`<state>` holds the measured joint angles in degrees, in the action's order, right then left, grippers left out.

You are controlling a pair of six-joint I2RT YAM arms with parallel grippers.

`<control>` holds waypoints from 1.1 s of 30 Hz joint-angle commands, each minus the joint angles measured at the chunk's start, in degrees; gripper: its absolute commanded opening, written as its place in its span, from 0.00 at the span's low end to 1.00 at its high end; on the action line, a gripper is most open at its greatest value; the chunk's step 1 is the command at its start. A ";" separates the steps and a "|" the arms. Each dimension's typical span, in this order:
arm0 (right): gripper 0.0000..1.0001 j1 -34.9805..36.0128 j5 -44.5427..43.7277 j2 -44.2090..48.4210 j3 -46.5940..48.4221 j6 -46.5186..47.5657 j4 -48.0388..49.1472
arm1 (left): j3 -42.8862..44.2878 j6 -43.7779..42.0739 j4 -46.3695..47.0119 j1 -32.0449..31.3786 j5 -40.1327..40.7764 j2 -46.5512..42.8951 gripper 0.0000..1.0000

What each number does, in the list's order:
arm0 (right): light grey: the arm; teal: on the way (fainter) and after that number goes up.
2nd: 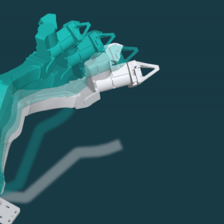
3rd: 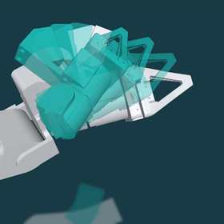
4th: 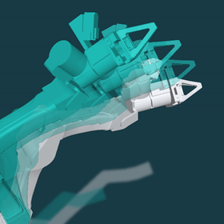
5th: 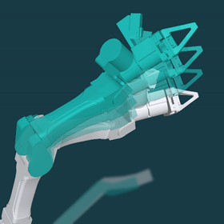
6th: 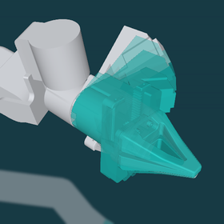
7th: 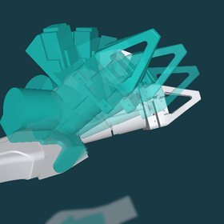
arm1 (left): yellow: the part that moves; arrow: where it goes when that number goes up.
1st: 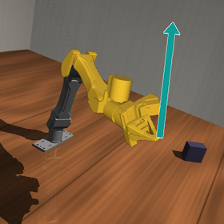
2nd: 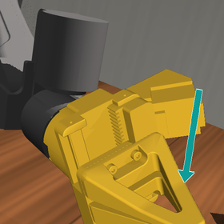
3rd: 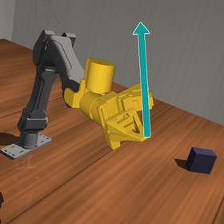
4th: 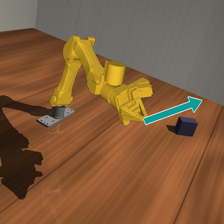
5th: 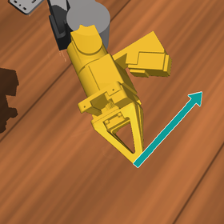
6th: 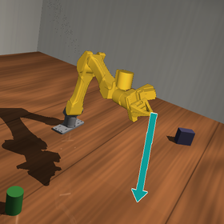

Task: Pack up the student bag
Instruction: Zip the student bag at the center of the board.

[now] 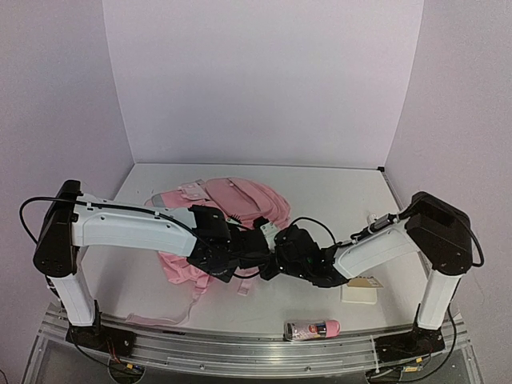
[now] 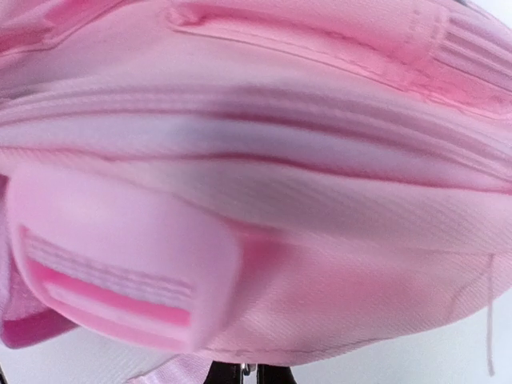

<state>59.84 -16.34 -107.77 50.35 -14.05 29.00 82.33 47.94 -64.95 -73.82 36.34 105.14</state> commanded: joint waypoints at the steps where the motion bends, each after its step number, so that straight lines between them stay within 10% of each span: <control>1: 0.00 -2.26 -12.20 3.93 -0.77 -0.61 -7.79 | -0.79 6.26 -5.39 -0.40 6.22 -4.97 0.00; 20: 0.00 -18.45 -6.53 2.65 8.53 13.12 -21.07 | -18.24 13.19 0.43 -0.34 4.07 -15.59 0.00; 33: 0.00 -25.67 14.04 -4.20 20.78 37.16 -32.75 | -26.86 16.99 4.35 1.09 3.56 -20.50 0.00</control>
<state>37.42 -4.65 -111.80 68.21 16.54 0.98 57.31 60.45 -53.59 -74.08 37.68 87.82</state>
